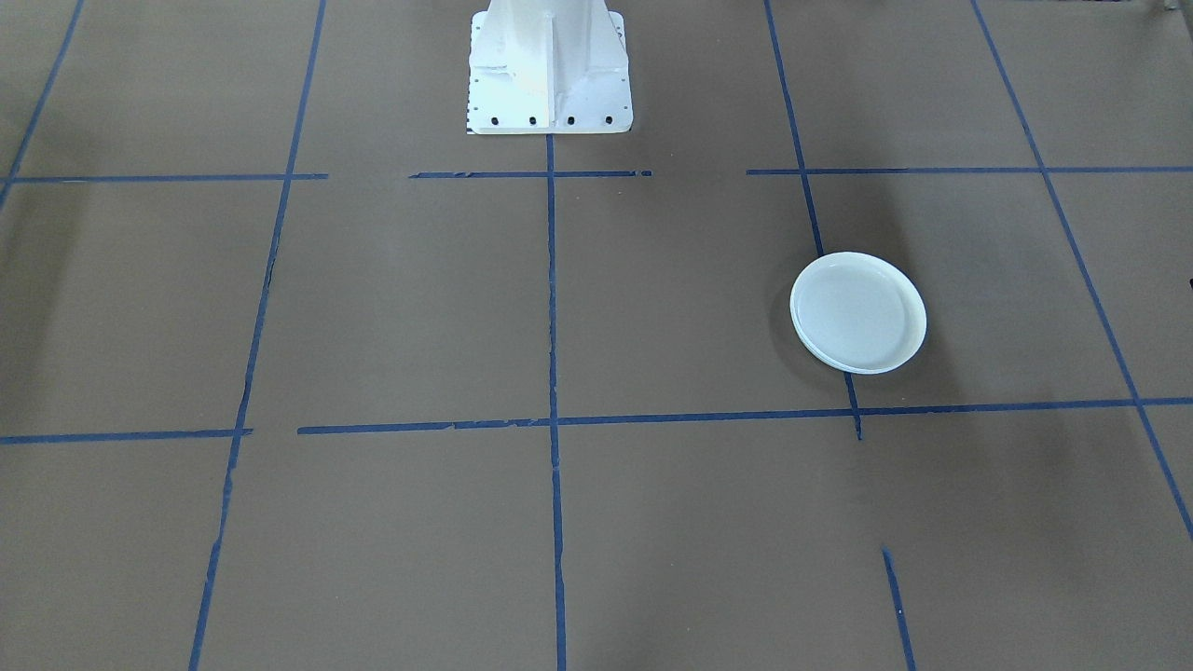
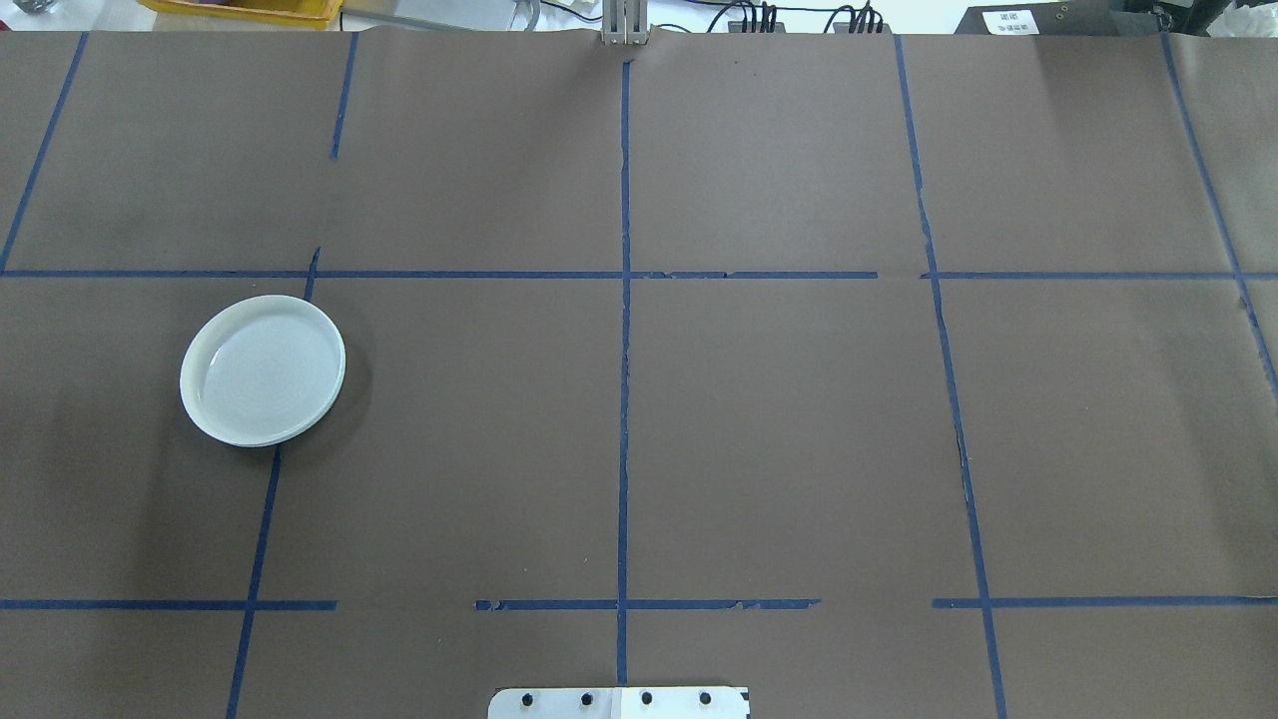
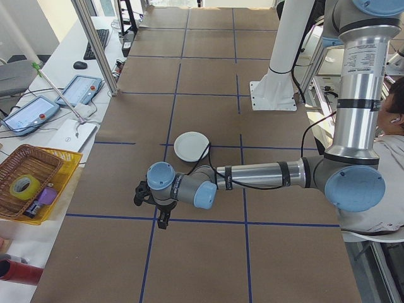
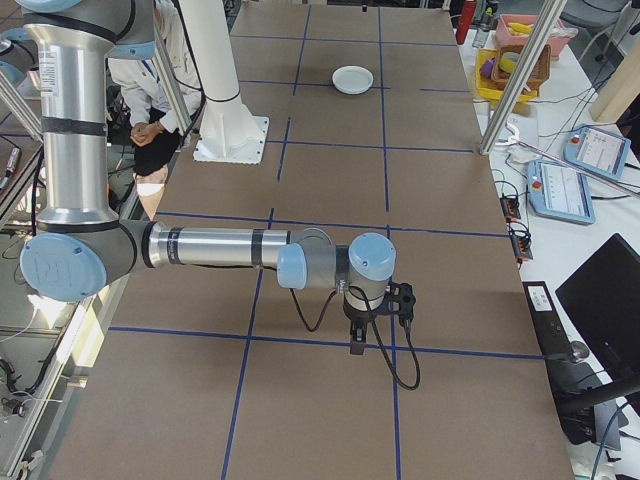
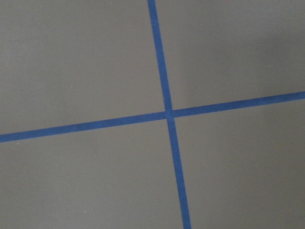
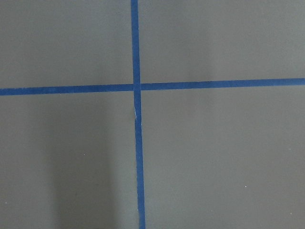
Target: Stack plate in center
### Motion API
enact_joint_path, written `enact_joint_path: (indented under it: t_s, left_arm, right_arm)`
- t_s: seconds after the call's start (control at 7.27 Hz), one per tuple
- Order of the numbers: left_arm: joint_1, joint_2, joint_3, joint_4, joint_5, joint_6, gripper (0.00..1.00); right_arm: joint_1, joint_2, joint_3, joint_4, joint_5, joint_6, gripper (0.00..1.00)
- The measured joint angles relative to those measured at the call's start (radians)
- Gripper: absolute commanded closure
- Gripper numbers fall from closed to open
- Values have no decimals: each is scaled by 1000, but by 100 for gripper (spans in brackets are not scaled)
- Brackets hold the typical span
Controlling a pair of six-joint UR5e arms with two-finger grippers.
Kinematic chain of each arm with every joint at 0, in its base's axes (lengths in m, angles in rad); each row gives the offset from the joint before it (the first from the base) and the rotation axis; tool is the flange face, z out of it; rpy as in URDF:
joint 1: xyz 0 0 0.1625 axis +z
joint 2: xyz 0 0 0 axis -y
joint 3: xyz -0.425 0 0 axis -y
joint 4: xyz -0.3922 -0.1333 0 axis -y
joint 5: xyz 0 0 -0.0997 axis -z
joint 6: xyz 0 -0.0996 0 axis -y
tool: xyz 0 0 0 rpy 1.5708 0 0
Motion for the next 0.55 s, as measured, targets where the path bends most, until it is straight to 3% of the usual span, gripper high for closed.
enact_joint_path:
  t_s: [0.28,0.55]
  left_arm:
    - [-50,-2,-74,123,-3,65,0]
    - [-62,9,-101,144,-7,69,0]
  right_arm:
    - [0,0,0,0,0,0,0]
    - [0,0,0,0,0,0,0]
